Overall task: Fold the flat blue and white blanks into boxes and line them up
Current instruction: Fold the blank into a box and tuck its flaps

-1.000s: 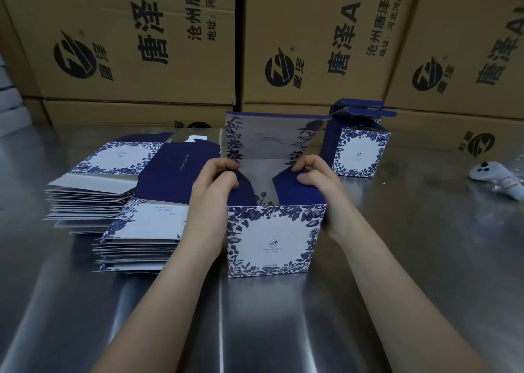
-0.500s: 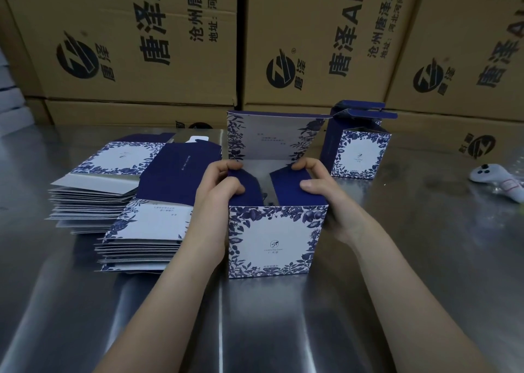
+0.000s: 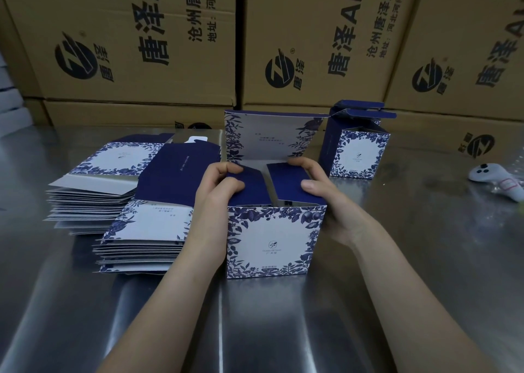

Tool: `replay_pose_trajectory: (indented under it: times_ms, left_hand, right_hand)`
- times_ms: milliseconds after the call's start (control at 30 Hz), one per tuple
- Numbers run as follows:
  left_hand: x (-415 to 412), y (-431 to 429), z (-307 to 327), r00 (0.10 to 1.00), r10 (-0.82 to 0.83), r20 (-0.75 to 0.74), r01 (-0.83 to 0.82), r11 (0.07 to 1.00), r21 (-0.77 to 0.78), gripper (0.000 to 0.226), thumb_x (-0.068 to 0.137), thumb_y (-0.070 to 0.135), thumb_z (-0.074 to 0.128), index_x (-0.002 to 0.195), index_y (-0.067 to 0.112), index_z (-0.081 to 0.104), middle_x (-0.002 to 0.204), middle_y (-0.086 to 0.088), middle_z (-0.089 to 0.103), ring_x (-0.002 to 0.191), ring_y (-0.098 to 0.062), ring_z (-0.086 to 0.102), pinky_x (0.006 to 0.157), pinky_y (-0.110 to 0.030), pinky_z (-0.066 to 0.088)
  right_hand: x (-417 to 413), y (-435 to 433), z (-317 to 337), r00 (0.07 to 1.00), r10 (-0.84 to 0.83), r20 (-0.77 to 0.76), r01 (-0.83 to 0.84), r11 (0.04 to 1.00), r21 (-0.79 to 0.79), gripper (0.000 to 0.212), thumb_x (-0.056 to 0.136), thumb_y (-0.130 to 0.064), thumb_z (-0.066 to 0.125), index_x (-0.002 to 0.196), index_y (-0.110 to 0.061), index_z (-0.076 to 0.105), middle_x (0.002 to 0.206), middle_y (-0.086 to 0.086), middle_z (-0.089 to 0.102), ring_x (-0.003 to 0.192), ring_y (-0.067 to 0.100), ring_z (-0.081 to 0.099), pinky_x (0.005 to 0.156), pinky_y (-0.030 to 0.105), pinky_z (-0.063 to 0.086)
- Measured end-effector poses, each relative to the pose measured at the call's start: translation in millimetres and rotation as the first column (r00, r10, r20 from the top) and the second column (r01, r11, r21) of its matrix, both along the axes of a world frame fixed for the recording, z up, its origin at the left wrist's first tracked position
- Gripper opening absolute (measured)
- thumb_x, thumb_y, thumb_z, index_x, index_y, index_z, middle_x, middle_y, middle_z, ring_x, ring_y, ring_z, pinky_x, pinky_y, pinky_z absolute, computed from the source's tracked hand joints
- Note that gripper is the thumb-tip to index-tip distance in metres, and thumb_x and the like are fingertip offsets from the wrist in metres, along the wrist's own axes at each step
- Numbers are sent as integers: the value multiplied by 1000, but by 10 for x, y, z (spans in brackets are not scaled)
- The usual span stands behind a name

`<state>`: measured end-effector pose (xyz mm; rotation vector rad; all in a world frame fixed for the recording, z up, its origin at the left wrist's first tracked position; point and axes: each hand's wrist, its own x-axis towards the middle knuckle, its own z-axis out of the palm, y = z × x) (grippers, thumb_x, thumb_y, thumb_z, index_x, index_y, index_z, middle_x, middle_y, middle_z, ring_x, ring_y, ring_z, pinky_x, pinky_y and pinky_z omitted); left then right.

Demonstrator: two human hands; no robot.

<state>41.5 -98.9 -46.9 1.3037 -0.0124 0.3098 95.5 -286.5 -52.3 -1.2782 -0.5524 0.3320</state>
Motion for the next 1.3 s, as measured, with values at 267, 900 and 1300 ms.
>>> replay_pose_trajectory:
  times_ms: [267, 900, 1300]
  left_hand:
    - [-25, -8, 35, 998, 55, -7, -55, 998, 27, 16, 61, 17, 48, 69, 29, 54, 90, -5, 51, 87, -25, 46, 75, -43, 33]
    - [18, 10, -2, 998, 66, -15, -66, 998, 13, 29, 68, 24, 50, 88, 34, 68, 96, -6, 69, 83, -25, 63, 67, -37, 48]
    - [36, 2, -1, 995, 25, 93, -13, 992, -129, 54, 95, 3, 49, 123, 49, 51, 124, 30, 55, 108, 4, 63, 72, -20, 56]
  right_hand:
    - [18, 15, 15, 998, -60, 24, 61, 998, -28, 37, 57, -23, 64, 92, -29, 53, 96, 1, 59, 77, 23, 58, 59, 26, 48]
    - [14, 22, -8, 997, -72, 33, 73, 997, -38, 43, 64, -33, 67, 106, -32, 59, 103, -3, 64, 88, 21, 64, 72, 32, 53]
    - [-4, 46, 10, 939, -318, 130, 300, 944, 140, 47, 70, -9, 70, 108, -29, 52, 126, -9, 60, 118, 1, 56, 94, 29, 47]
